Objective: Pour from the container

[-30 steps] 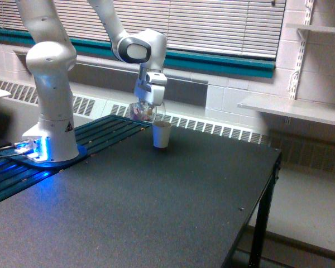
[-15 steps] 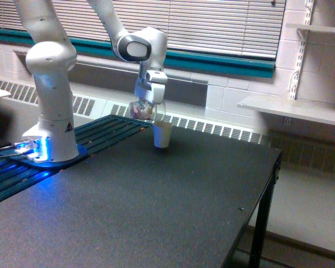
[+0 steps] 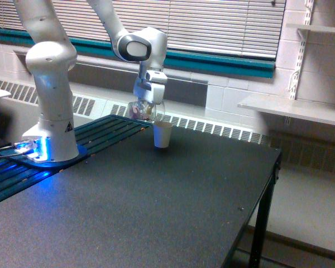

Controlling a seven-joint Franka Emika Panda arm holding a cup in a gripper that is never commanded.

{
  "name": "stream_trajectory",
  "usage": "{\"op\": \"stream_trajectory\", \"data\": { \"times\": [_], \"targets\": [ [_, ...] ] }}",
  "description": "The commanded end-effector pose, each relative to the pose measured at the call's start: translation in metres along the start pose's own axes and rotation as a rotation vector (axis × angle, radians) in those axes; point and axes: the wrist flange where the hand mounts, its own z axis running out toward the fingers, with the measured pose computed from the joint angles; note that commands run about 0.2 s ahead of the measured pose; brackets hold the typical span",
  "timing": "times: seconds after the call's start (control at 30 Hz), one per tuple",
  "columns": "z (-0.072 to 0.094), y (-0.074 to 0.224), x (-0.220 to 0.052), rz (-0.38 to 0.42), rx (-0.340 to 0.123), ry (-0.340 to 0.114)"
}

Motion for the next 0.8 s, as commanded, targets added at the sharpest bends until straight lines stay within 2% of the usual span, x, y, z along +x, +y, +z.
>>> {"op": "stream_trajectory", "data": {
  "times": [0.03,0.1,0.2,0.3,0.43,0.5,0.6,0.7,0.8],
  "targets": [
    [0.000,0.006,0.003,-0.017,-0.018,-0.002],
    [0.002,0.003,-0.003,-0.040,-0.018,-0.016],
    [-0.002,0.003,0.001,-0.023,-0.011,-0.001],
    [-0.001,0.002,-0.001,-0.039,-0.016,-0.010],
    [-0.005,0.005,0.007,-0.013,-0.017,0.011],
    [-0.004,0.003,0.005,-0.025,-0.016,0.001],
    [-0.004,0.005,0.008,-0.010,-0.020,0.010],
    [-0.002,0.002,0.001,-0.033,-0.016,-0.007],
    [-0.005,0.002,0.005,-0.017,-0.013,0.005]
  ]
}}
